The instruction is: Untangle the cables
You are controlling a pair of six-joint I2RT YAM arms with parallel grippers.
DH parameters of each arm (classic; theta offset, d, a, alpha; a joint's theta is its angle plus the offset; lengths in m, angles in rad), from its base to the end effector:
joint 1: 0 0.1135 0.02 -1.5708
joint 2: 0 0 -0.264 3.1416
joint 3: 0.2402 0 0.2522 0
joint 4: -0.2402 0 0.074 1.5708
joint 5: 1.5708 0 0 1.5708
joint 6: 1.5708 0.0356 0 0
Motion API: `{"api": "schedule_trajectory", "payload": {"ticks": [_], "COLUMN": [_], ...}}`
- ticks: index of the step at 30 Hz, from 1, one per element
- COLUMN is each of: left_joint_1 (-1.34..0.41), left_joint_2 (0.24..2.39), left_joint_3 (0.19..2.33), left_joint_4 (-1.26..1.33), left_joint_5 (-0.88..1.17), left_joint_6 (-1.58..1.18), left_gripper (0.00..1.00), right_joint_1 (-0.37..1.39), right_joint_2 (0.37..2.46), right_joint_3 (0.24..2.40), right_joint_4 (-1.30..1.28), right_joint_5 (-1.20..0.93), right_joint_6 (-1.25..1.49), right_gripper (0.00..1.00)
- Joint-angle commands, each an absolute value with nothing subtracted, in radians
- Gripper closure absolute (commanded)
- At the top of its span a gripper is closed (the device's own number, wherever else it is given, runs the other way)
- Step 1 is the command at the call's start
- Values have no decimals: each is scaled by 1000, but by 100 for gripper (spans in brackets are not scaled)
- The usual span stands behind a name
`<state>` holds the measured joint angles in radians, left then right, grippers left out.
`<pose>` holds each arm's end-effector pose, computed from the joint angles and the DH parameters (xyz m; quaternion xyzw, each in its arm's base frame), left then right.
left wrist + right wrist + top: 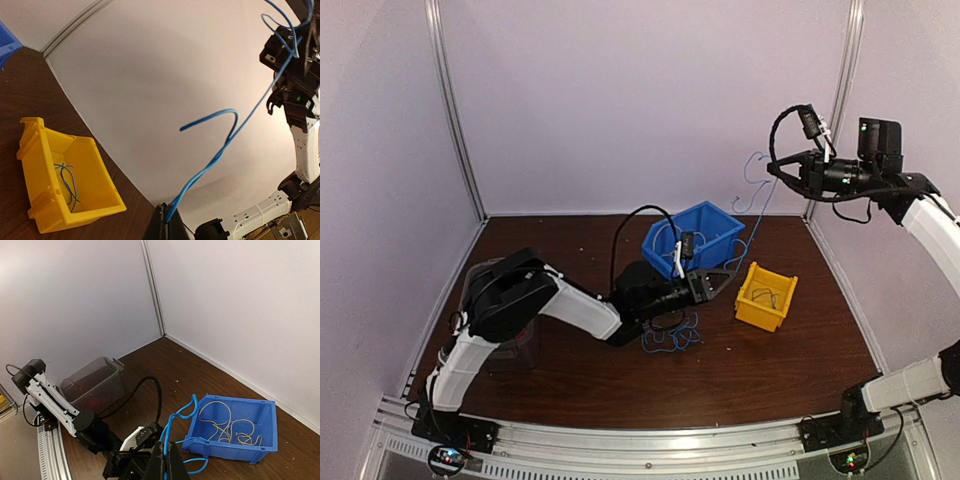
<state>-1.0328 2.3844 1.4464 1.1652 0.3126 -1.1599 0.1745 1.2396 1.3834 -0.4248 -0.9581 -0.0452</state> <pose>0.2520 -0.4438 0.1571 0.0826 0.6213 -0.7320 0.2670 0.2498 0.0736 0.4314 -0.3531 0.6746 0.4021 0.5085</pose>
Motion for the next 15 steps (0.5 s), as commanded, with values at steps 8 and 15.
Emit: {"api": "schedule_trajectory", "payload": {"ticks": [8, 15], "left_joint_1": [-1041, -1045], "left_joint_2": [2192, 2048], "left_joint_3": [1113, 1019], "left_joint_4": [1411, 1301], "left_joint_5": [318, 339], "left_joint_6": [-964, -840], "left_gripper": [83, 69], "right_joint_1": [94, 92], "right_joint_2": [1208, 1157], "right_joint_3": [1256, 1154], "right_joint_4": [-293, -353], "right_joint_5": [-517, -524], "right_joint_6": [-61, -172], "right_gripper": [100, 100]}}
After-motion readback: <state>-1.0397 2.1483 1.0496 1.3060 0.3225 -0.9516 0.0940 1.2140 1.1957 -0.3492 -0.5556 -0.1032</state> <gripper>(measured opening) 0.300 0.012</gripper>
